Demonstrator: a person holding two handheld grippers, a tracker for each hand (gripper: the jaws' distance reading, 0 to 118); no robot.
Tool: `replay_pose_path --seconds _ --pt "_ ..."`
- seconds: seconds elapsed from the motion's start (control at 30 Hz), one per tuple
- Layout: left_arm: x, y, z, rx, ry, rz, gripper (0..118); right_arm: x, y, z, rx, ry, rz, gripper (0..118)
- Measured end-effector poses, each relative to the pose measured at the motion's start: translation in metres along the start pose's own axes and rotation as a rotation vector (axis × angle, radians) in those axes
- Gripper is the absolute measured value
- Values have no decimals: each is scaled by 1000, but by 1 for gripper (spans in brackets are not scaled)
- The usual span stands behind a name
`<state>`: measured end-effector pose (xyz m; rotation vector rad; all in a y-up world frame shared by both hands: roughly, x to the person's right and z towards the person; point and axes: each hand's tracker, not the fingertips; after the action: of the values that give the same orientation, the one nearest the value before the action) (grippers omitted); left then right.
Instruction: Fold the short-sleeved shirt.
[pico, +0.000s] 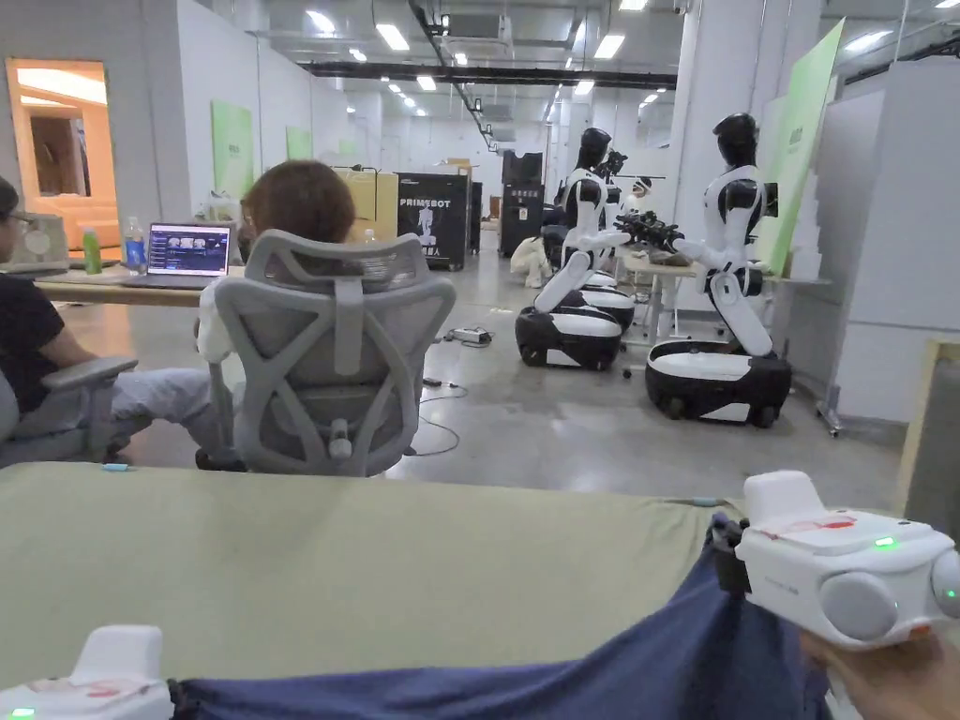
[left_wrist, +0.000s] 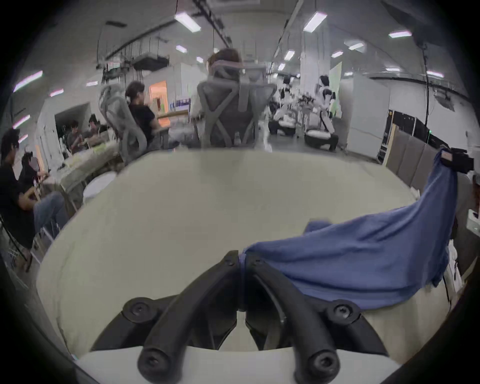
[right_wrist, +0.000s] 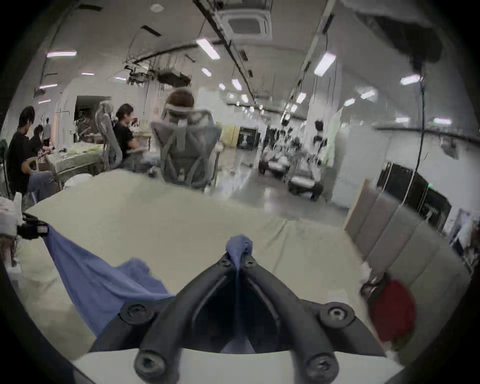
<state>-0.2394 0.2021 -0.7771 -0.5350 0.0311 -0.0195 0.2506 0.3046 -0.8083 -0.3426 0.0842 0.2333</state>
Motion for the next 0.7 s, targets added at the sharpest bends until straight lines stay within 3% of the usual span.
replay_pose_path --seconds 0.4,0.7 --pt "17 245 -2 334 89 -4 0 91 177 25 286 -165 -56 0" --pt "21 369 7 523 153 -59 0 111 258 7 421 -207 -107 0"
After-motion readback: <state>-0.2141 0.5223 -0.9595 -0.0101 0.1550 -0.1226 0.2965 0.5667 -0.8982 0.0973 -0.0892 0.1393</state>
